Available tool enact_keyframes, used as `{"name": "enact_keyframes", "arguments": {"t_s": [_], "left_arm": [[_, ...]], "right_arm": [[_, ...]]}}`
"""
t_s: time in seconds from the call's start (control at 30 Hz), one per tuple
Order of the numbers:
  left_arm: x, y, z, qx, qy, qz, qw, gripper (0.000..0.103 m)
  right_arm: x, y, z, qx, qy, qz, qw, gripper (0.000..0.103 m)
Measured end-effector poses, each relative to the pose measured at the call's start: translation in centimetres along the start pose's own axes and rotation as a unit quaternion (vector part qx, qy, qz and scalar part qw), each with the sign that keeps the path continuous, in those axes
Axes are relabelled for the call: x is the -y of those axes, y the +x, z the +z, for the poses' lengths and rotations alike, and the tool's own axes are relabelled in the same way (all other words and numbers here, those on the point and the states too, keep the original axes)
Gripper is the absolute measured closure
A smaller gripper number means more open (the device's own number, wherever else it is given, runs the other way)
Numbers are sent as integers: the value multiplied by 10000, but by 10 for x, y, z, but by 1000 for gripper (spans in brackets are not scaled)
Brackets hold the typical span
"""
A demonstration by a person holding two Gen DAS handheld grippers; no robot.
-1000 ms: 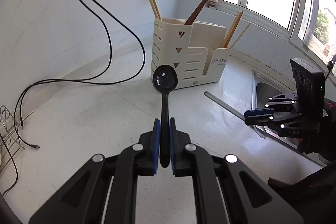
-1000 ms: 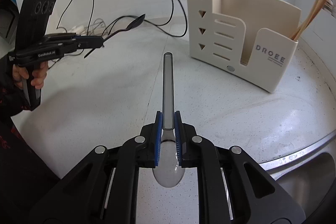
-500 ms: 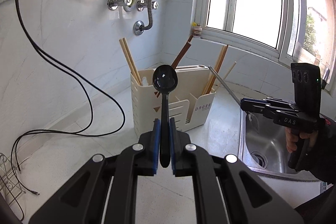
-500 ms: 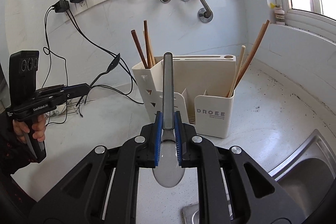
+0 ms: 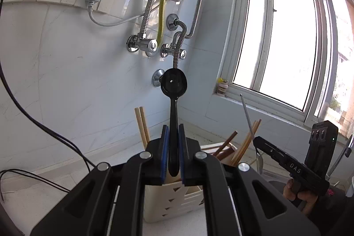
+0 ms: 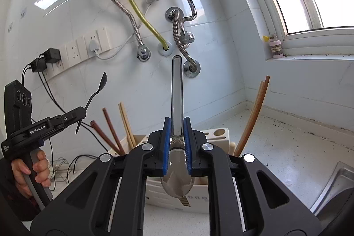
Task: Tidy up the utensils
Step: 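Carry both spoons up above the cream holder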
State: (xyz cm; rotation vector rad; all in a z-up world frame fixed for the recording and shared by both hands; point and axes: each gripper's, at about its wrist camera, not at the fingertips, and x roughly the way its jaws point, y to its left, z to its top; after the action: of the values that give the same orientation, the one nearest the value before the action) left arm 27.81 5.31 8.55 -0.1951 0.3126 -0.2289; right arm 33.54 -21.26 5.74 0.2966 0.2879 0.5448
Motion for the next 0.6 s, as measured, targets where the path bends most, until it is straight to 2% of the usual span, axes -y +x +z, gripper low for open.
{"name": "enact_keyframes", "arguments": {"t_s": [0.13,0.23,0.47,0.6], "left_arm": [[-5,29,-1,102,-84,-158,9998,95],[-4,42,-9,184,40,-225,9996,95],[-6,55,-34,286,254,-372,9986,95],[-11,58,-46,287,167,-386,9987,95]], "right_arm": [[10,22,0,240,176,-151,9994,92],[13,31,-3,372,128,-179,9991,92],[10,48,-18,388,-335,-231,9984,92],[10,51,-25,393,-403,-157,9983,92]]}}
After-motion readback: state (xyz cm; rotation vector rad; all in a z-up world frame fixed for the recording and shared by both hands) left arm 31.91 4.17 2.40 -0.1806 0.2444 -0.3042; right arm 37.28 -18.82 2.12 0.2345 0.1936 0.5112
